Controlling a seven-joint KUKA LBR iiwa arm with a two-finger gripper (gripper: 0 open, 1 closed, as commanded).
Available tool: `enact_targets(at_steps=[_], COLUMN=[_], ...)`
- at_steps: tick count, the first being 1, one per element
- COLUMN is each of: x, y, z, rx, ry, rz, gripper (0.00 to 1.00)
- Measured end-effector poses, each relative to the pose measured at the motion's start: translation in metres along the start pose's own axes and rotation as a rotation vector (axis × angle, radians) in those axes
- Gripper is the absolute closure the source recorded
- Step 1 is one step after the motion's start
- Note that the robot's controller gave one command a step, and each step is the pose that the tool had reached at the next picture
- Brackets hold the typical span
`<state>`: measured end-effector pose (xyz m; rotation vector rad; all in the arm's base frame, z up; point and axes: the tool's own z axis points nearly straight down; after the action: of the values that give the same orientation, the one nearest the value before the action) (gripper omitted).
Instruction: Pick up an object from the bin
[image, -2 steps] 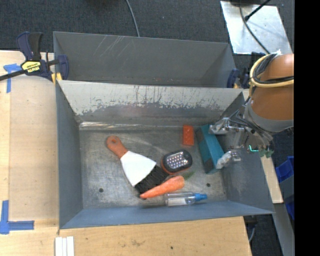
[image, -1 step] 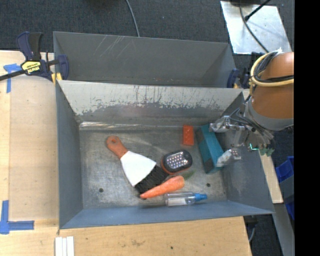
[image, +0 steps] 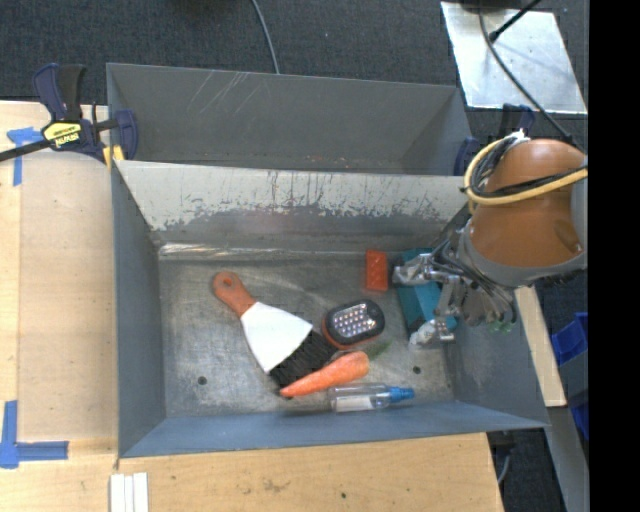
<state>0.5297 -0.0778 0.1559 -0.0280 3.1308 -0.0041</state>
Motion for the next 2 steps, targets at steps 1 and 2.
enact_targets(at_steps=[1, 2], x=[0.0149, 0.0061], y=[-0.009, -0.0108], z=[0.0792, 0.0759], rx=[-0.004, 0.001], ry=[0.011, -0.027], rz=[0.175, 0.177], gripper=[1.0, 0.0])
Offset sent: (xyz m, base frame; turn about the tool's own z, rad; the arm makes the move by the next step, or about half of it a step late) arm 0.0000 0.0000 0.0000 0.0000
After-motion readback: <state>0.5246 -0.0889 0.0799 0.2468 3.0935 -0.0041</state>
